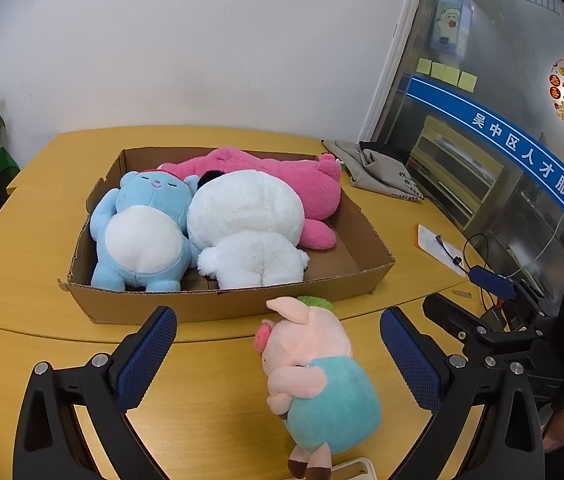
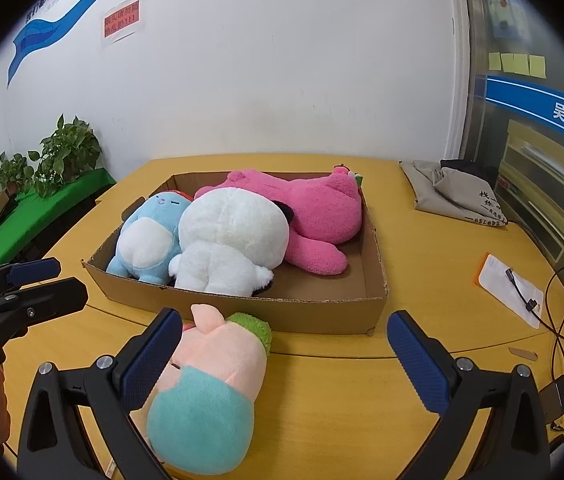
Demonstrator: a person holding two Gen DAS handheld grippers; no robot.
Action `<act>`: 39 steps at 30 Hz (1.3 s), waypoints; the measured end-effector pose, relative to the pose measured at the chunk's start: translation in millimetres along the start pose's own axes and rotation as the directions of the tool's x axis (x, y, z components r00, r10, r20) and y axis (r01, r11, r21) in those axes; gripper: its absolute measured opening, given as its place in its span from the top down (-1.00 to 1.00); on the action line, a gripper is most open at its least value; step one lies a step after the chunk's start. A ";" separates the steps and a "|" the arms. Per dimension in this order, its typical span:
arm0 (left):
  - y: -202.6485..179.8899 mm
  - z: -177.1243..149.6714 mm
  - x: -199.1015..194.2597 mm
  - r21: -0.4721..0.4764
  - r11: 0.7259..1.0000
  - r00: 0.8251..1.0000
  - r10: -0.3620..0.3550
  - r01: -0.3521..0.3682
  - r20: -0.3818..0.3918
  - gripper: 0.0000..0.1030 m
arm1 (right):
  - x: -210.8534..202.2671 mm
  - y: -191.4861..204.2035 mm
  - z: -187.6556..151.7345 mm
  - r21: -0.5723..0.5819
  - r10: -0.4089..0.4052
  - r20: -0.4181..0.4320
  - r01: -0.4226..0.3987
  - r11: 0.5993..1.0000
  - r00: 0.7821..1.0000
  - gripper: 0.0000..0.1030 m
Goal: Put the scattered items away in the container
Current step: 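Open both grippers and withdraw them toward the pink pig plush, then lower both tools onto the pink pig plush and close both grippers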
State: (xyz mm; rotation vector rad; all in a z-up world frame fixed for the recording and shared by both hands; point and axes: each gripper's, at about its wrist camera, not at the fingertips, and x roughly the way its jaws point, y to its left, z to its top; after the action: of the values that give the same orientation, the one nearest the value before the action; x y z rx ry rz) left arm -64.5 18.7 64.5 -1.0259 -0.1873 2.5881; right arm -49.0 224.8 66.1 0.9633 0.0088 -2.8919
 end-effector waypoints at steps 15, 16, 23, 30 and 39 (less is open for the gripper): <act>2.2 -7.0 48.6 -0.008 0.998 0.990 -0.068 0.068 -0.122 -1.00 | 32.9 11.1 -54.7 0.063 0.191 -0.152 -0.184 0.981 0.970 -0.99; 1.6 -7.4 57.9 -0.005 0.997 0.986 -0.081 0.081 -0.145 -1.00 | 39.5 14.7 -59.9 0.071 0.215 -0.176 -0.205 0.976 0.961 -0.99; -6.1 -29.2 135.7 0.019 0.997 0.935 -0.068 0.079 -0.348 -0.99 | 85.5 43.4 -104.8 0.136 0.370 -0.322 -0.345 0.929 0.871 -0.81; -7.7 -33.5 130.6 -0.004 0.993 0.933 -0.109 0.115 -0.342 -0.67 | 72.5 54.0 -113.2 0.083 0.396 -0.268 -0.389 0.918 0.878 -0.39; -59.8 57.2 85.2 0.127 0.979 0.975 -0.136 0.159 -0.175 -0.67 | 18.6 27.9 -53.6 -0.051 0.374 -0.040 -0.375 0.926 0.927 -0.35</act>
State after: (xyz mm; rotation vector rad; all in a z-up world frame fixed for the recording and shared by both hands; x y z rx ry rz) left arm -145.1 105.9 66.6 -1.1233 -0.0370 2.3337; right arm -29.3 197.2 12.7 0.8862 -0.0807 -2.5127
